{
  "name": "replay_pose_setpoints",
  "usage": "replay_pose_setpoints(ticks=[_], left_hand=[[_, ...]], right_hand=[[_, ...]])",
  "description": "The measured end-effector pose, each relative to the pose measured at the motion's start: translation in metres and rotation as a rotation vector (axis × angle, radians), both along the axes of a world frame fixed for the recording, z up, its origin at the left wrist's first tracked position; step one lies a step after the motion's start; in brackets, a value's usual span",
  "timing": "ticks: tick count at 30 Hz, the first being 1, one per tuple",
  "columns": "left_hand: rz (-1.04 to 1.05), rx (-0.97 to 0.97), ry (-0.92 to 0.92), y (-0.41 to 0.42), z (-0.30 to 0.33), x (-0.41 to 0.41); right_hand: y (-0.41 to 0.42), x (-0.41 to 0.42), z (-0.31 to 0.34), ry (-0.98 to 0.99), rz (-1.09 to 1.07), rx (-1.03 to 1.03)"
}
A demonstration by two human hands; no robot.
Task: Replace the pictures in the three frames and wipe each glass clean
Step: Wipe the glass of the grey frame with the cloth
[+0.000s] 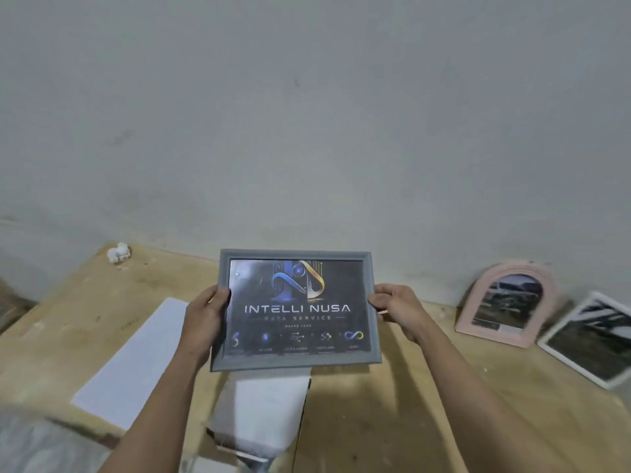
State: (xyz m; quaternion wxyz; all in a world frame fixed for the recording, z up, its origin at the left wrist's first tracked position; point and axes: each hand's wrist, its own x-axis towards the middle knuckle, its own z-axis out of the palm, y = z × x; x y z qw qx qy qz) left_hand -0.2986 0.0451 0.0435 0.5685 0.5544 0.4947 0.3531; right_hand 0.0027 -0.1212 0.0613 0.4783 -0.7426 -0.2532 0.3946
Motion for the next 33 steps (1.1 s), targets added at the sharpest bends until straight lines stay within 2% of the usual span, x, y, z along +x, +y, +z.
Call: replay_pose_setpoints(ticks=[4, 7, 16, 27, 33], left_hand=[[-0.305, 0.038, 0.083, 0.000, 0.010, 0.048], [-0.416, 0.058, 0.115, 0.000, 0.012, 0.089], [-0.463, 0.039, 0.099, 0.022, -0.020, 0.193], [-0.377, 0.029, 0.210, 0.042, -0.080, 0.287], [-0.330, 0.017, 0.249, 0.045, -0.103, 0.298]], right_hand=[[-0.057, 0.031, 0.014, -0.039, -0.180, 0.052], [-0.085, 0.056, 0.022, -0.062, -0.255, 0.098], [-0.097, 0.147, -0.013, -0.274, -0.355, 0.000], [-0.056, 0.212, -0.065, -0.317, -0.327, -0.066], [-0.040, 0.241, -0.106, -0.314, -0.300, -0.172]])
